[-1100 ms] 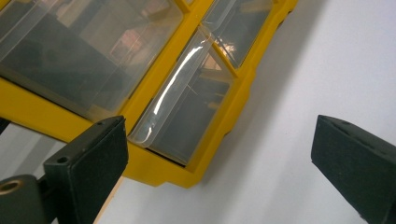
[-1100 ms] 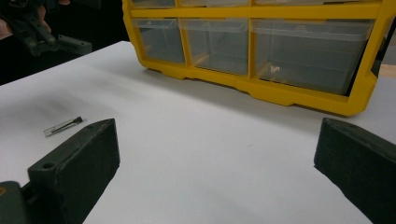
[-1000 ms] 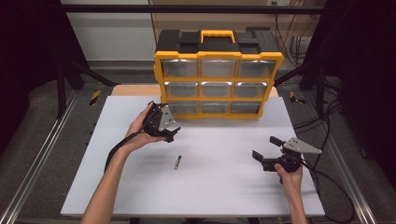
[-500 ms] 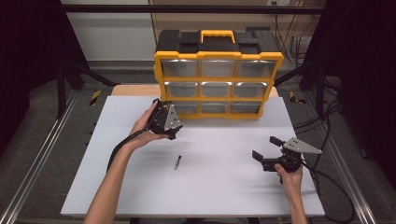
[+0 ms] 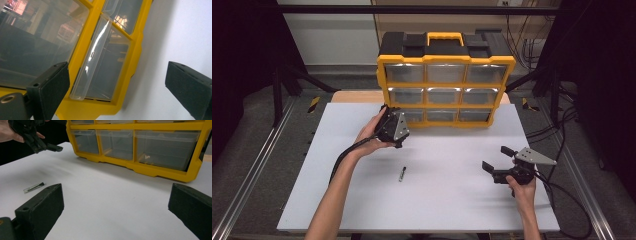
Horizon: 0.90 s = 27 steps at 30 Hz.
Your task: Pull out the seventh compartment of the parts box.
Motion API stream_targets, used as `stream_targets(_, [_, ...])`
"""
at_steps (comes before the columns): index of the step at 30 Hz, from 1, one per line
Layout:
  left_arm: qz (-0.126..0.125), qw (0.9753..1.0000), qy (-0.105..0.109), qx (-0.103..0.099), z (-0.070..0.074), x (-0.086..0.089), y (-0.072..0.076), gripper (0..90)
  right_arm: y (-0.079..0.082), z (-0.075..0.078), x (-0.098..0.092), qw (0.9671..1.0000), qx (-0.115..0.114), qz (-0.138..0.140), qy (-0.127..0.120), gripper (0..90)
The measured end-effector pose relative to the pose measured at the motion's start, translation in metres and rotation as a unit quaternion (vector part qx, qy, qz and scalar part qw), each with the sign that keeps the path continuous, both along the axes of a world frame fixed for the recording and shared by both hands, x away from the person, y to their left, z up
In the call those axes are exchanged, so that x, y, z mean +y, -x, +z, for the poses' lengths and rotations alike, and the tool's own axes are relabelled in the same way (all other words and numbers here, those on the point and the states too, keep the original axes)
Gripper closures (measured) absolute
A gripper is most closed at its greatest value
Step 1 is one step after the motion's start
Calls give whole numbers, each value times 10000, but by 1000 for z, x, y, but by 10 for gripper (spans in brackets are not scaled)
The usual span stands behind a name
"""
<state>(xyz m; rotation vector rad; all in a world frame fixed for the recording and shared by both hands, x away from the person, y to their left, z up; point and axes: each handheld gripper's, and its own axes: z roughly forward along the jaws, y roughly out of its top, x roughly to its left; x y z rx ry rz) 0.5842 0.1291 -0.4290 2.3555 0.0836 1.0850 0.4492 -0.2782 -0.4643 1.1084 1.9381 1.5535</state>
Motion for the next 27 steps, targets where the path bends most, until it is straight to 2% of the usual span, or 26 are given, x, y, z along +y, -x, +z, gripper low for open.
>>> stream_targets(5, [5, 9999, -96, -56, -4, -2, -3, 63, 0, 0, 0, 10000, 12, -4, 7, 8])
stream_targets(7, [3, 9996, -252, -87, -6, -3, -4, 66, 0, 0, 0, 10000, 11, -2, 14, 8])
stream_targets(9, [4, 9995, -307, -120, -8, -4, -5, 68, 0, 0, 0, 10000, 10, -4, 11, 8])
stream_targets(17, [-11, 9989, -400, -241, -14, -8, -8, 90, 0, 0, 0, 10000, 12, -2, 15, 8])
stream_targets(26, [-3, 9962, -716, -497, -21, -13, -11, 135, 0, 0, 0, 10000, -5, -1, -1, 9])
stream_targets(27, [-8, 9965, -670, -501, -23, -13, -11, 135, 0, 0, 0, 10000, -5, -1, -1, 9])
